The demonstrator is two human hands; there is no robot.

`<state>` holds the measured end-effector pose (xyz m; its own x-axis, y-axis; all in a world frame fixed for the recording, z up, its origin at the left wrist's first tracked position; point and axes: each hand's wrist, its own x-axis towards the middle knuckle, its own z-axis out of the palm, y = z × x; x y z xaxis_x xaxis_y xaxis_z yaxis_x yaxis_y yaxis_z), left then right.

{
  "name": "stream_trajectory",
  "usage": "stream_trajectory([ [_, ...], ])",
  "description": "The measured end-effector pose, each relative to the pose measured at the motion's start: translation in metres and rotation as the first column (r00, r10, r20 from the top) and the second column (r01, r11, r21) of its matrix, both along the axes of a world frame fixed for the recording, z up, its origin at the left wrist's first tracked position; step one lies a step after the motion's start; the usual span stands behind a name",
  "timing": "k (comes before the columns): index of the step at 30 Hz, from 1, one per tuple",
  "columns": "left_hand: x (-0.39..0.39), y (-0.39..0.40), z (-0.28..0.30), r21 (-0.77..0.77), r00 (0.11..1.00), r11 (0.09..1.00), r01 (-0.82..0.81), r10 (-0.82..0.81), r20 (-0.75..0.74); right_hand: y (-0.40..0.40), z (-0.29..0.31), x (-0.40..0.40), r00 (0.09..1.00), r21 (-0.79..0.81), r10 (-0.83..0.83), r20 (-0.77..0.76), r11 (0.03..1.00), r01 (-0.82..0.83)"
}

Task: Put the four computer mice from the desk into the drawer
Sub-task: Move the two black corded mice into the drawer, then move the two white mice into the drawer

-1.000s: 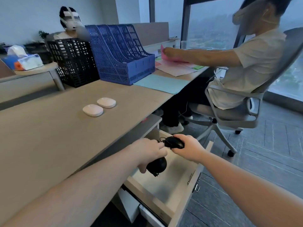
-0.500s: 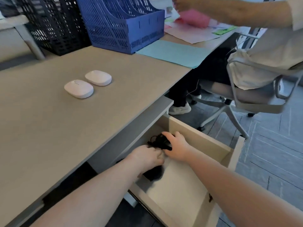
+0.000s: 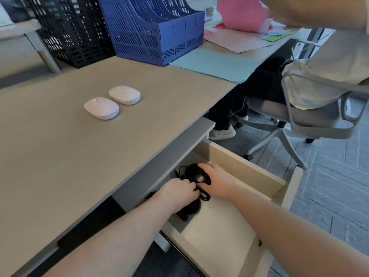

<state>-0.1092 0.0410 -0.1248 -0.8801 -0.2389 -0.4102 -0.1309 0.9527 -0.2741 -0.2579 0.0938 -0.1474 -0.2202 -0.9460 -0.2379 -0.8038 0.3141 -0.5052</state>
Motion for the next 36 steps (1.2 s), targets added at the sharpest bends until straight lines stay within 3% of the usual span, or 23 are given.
stream_trajectory([
  [4,0.003,0.01,0.028,-0.03,1.0,1.0,0.003,-0.002,0.013,0.012,0.037,-0.004,0.999,0.002,0.021,-0.029,1.0,-0.021],
  [7,0.009,0.018,0.065,-0.039,1.0,0.999,0.027,-0.027,-0.012,0.018,0.077,-0.003,0.998,-0.09,0.015,-0.063,0.996,-0.021],
  [11,0.026,0.016,0.12,-0.024,0.973,1.0,0.019,-0.024,-0.23,0.01,0.135,0.013,0.999,-0.319,-0.042,0.017,0.947,0.046],
  [15,0.052,-0.015,0.16,0.044,0.87,0.986,-0.159,0.161,-0.466,-0.021,0.177,0.039,0.994,-0.518,-0.082,0.074,0.848,0.109],
  [19,0.083,-0.066,0.175,0.063,0.667,0.895,-0.442,0.374,-0.645,-0.073,0.186,0.065,0.993,-0.519,-0.03,0.114,0.851,0.086],
  [24,0.105,-0.127,0.164,0.192,0.407,0.63,-0.753,0.674,-0.616,-0.138,0.17,0.086,0.998,-0.453,0.032,0.048,0.891,-0.007],
  [27,0.107,-0.158,0.155,0.33,0.256,0.496,-0.803,0.787,-0.561,-0.17,0.163,0.095,1.0,-0.452,0.016,0.014,0.892,-0.008],
  [29,0.105,-0.171,0.153,0.429,0.203,0.43,-0.795,0.854,-0.48,-0.185,0.162,0.1,1.0,-0.432,0.003,-0.014,0.902,-0.008],
  [32,0.1,-0.183,0.15,0.511,0.192,0.404,-0.759,0.888,-0.418,-0.205,0.166,0.106,0.999,-0.395,0.01,-0.053,0.918,-0.03],
  [36,0.096,-0.182,0.149,0.48,0.18,0.425,-0.768,0.862,-0.474,-0.217,0.173,0.111,0.999,-0.31,0.032,-0.01,0.95,-0.033],
])
